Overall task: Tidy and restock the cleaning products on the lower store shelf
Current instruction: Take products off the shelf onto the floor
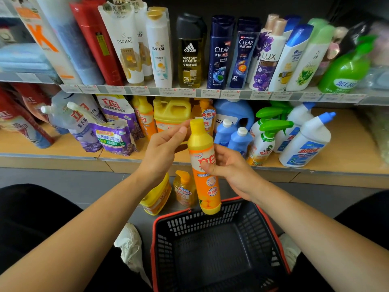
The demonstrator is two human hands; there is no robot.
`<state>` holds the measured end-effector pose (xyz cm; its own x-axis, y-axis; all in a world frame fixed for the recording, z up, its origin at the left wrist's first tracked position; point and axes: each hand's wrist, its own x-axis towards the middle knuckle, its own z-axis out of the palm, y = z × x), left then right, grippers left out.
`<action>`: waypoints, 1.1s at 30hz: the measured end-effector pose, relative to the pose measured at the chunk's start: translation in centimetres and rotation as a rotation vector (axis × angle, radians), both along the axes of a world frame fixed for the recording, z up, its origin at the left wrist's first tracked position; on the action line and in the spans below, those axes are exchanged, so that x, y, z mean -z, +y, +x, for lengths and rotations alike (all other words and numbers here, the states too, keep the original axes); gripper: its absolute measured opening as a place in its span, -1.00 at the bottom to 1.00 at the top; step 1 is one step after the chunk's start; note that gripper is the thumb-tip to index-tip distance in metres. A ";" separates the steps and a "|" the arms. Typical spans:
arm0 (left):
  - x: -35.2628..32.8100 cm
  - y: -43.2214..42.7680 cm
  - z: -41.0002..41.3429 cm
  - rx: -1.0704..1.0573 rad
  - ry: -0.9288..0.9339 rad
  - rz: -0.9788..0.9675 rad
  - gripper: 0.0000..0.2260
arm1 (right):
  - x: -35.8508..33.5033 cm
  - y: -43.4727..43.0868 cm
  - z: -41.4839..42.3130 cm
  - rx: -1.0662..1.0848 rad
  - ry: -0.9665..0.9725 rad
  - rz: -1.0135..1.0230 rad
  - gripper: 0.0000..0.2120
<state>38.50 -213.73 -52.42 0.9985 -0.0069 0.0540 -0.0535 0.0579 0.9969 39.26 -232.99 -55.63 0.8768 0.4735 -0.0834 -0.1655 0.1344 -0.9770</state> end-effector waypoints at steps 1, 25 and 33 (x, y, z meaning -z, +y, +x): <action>0.4 0.0 -0.1 0.000 0.027 0.044 -0.71 | -0.1 -0.1 0.2 0.031 -0.014 -0.017 -0.52; 1.7 1.1 -1.2 -0.126 -0.088 0.297 -0.50 | -0.9 -3.1 2.7 0.461 -0.675 -0.813 -0.73; 0.3 -0.1 -2.5 -0.024 -0.111 0.296 -0.57 | 1.4 -1.2 1.3 -0.016 -0.480 -0.540 -0.28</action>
<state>36.05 -213.82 -52.75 0.9868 -0.0152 0.1615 -0.1605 -0.2368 0.9582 40.56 -234.16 -57.02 0.8688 0.4881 0.0837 0.3010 -0.3862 -0.8719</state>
